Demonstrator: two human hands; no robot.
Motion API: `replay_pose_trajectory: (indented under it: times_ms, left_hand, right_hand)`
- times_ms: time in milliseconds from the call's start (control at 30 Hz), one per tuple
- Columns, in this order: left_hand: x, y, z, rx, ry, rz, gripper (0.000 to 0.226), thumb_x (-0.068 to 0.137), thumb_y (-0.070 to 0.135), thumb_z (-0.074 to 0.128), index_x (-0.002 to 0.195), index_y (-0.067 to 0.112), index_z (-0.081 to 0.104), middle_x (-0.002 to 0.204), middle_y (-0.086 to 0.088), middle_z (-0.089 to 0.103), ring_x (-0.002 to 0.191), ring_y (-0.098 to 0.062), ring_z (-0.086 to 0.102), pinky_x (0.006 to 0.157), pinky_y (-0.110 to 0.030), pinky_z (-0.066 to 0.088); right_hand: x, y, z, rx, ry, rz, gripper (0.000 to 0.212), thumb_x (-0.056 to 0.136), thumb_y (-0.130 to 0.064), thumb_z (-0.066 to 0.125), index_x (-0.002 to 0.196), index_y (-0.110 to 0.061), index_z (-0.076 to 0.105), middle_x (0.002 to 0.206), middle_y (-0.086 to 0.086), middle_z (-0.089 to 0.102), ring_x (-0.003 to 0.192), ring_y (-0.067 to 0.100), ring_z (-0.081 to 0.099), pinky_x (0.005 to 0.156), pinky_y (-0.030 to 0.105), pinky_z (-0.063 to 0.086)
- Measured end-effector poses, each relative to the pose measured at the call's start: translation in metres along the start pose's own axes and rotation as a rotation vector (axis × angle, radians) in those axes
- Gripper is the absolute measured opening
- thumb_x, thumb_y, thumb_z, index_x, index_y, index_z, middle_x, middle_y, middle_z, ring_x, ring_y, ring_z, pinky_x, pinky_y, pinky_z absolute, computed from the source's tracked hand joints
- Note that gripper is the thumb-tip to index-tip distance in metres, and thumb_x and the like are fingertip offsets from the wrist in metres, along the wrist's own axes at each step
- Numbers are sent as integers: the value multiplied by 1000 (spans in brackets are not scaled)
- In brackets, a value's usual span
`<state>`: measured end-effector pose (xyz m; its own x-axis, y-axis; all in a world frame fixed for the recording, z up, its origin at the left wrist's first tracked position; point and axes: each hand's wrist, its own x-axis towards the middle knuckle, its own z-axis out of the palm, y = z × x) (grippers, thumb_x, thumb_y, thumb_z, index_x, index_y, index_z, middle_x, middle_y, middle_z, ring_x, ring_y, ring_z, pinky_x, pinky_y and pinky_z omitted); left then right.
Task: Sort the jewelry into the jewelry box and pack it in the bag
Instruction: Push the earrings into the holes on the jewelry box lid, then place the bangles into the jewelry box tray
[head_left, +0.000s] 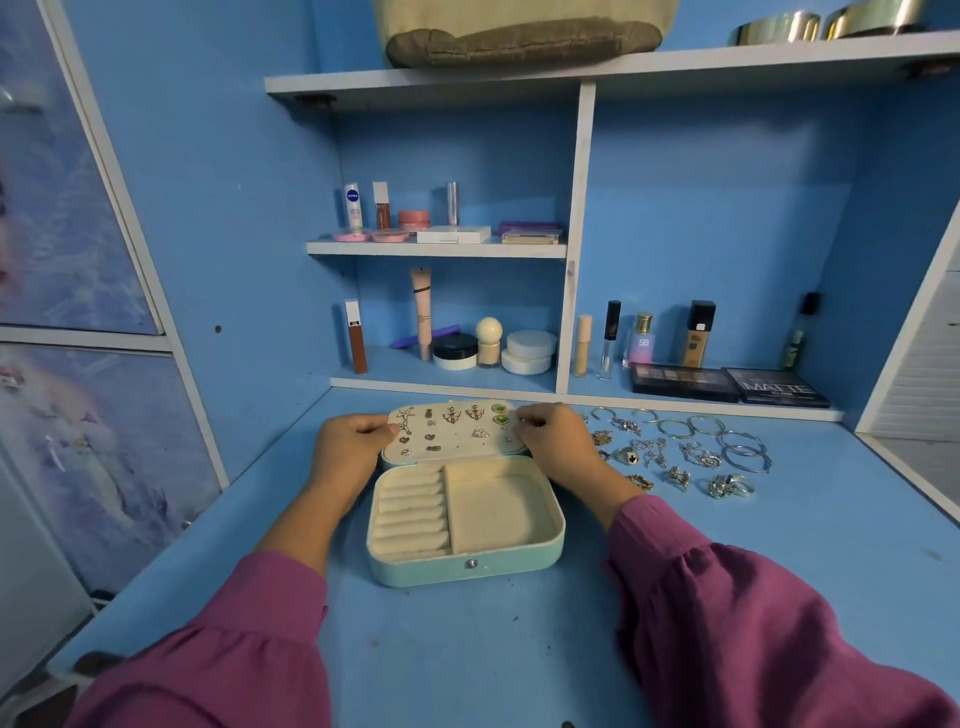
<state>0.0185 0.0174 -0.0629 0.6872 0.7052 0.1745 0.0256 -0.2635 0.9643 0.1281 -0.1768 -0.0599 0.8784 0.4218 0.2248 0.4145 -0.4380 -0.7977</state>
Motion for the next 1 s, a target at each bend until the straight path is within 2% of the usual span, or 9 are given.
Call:
replay_pose_trajectory:
  times_ms: [100, 167, 200, 267, 333, 533, 633, 767, 1000]
  left_hand:
    - [1, 0, 0, 11, 22, -7, 18, 85, 4, 67, 102, 1, 71, 100, -10, 71, 87, -19, 65, 81, -28, 49]
    - [0, 4, 0, 35, 55, 15, 15, 87, 7, 65, 101, 3, 71, 101, -7, 70, 89, -16, 63, 81, -26, 46]
    - [-1, 7, 1, 39, 79, 32, 15, 89, 8, 63, 101, 4, 71, 102, -6, 69, 88, -14, 61, 80, -24, 44]
    - [-5, 17, 2, 32, 123, 66, 15, 91, 9, 60, 101, 7, 70, 102, -3, 68, 87, -13, 59, 79, -23, 42]
    - [-9, 29, 7, 9, 133, 93, 16, 92, 9, 58, 103, 9, 70, 103, -2, 67, 87, -13, 58, 76, -23, 43]
    - [-31, 74, 53, 10, -63, 170, 16, 90, 5, 59, 99, 16, 68, 88, 2, 64, 71, -5, 56, 49, -7, 41]
    - [-44, 93, 90, 4, -203, 195, 16, 88, 5, 60, 93, 18, 68, 85, 5, 64, 71, -7, 55, 54, -11, 42]
    - [-58, 105, 146, 32, -349, 204, 15, 87, 5, 60, 89, 17, 68, 90, 8, 65, 83, -8, 58, 63, -12, 42]
    - [-75, 101, 231, 208, -504, 160, 19, 86, 5, 58, 77, 16, 70, 85, -1, 69, 82, -22, 64, 81, -36, 55]
  right_hand:
    - [-4, -5, -4, 8, 12, 6, 23, 89, -1, 52, 100, 17, 61, 100, 34, 61, 71, 32, 51, 51, 20, 38]
    - [-5, -7, -7, 31, 35, 20, 24, 89, 0, 52, 104, 16, 60, 108, 33, 60, 94, 43, 57, 72, 33, 44]
    - [-5, -8, -9, 39, 43, 29, 25, 90, -1, 51, 107, 14, 61, 110, 30, 62, 95, 40, 58, 74, 36, 45]
    - [-4, -9, -15, 85, 56, 54, 27, 92, -5, 50, 115, 2, 63, 103, 17, 66, 70, 22, 60, 58, 28, 47]
    - [0, -9, -24, 154, 85, 67, 28, 93, -9, 51, 118, -7, 63, 92, 4, 60, 58, 10, 49, 53, 18, 42]
    - [-6, 4, -80, 147, 175, 43, 20, 95, -11, 53, 110, -11, 67, 93, 3, 64, 44, 0, 43, 37, 10, 34]
    - [-12, 23, -115, 135, 240, 78, 16, 95, -14, 53, 103, -13, 67, 77, -3, 59, 31, -2, 39, 35, 10, 30]
    - [-19, 59, -150, 143, 381, 150, 12, 93, -18, 58, 93, -13, 69, 71, -6, 57, 59, 8, 48, 51, 21, 37]
    - [-19, 114, -178, 147, 502, 306, 14, 92, -18, 58, 95, -11, 69, 91, 4, 64, 83, 17, 55, 72, 26, 40]
